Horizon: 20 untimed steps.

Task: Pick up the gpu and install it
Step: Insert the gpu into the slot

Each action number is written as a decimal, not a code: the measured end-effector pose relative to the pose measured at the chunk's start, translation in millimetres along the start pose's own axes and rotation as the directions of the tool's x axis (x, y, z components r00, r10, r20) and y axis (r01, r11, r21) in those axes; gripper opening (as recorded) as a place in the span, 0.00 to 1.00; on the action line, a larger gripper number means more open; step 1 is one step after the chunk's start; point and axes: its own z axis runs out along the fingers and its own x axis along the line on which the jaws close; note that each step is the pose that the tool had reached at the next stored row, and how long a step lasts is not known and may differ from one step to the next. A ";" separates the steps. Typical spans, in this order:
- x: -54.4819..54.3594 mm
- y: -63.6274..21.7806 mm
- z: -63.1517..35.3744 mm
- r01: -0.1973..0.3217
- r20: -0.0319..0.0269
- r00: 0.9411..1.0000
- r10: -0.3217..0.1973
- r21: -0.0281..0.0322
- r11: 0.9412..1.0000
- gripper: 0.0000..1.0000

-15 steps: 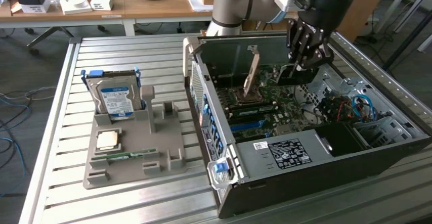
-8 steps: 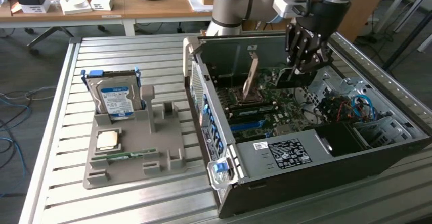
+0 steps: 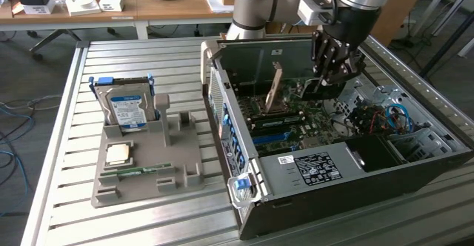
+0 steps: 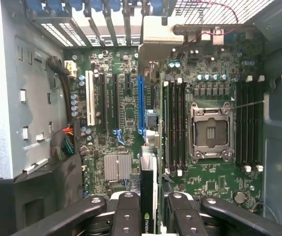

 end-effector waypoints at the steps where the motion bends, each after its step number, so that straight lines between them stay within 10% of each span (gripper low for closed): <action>1: 0.0 0.0 1.1 0.000 0.000 1.000 0.000 0.000 1.000 0.26; 20: 0.5 0.0 20.8 0.000 0.000 1.000 0.000 0.000 1.000 0.26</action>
